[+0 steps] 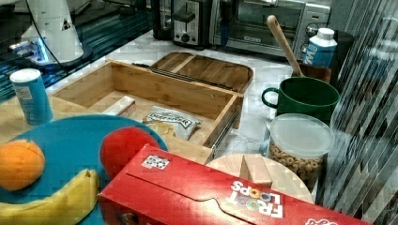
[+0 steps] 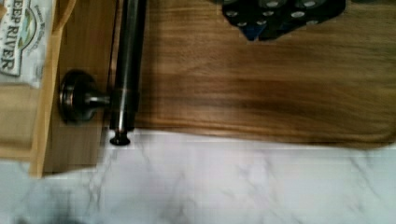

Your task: Close the drawer.

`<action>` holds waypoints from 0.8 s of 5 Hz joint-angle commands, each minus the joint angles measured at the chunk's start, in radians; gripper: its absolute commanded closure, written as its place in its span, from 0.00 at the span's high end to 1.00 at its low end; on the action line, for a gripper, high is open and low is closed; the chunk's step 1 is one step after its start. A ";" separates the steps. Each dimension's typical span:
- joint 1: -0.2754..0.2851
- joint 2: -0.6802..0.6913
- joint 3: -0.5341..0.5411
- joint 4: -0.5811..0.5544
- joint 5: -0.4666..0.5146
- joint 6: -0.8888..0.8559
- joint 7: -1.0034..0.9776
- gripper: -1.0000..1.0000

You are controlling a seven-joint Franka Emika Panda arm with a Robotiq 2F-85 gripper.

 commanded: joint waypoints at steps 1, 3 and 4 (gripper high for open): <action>-0.045 -0.030 -0.035 -0.108 -0.057 0.028 -0.072 0.00; -0.091 0.003 -0.022 -0.088 -0.063 0.059 -0.144 0.00; -0.116 0.020 -0.024 -0.098 -0.075 0.131 -0.172 0.00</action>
